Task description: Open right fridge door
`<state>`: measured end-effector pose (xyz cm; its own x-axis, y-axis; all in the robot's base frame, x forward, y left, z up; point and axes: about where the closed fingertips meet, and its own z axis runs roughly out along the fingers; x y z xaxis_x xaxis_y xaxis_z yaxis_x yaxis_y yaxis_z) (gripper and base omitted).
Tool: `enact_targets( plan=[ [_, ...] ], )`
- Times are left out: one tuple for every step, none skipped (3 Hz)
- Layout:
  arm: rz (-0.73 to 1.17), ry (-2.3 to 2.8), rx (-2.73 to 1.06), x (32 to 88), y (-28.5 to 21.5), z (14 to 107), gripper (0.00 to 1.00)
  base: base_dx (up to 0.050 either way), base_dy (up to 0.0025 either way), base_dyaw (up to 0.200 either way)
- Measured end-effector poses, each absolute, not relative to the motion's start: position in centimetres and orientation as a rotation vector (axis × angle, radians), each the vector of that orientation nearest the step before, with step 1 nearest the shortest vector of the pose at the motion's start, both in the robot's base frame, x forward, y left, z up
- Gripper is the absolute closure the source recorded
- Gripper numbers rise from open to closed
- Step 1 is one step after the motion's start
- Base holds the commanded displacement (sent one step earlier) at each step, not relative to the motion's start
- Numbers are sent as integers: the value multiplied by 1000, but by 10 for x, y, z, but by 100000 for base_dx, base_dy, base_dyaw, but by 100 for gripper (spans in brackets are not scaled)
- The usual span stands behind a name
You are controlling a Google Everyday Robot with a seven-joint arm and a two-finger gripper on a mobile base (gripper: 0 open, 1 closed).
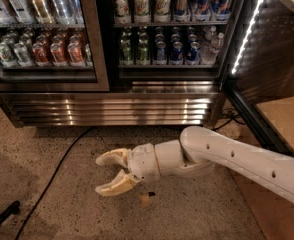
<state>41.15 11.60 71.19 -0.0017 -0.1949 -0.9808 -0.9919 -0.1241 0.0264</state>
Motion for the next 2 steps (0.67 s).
enact_targets(
  plan=[
    [1215,1301,-1442,411,116,712,0,0,0,0],
    [1215,1301,-1442,411,116,712,0,0,0,0]
  ],
)
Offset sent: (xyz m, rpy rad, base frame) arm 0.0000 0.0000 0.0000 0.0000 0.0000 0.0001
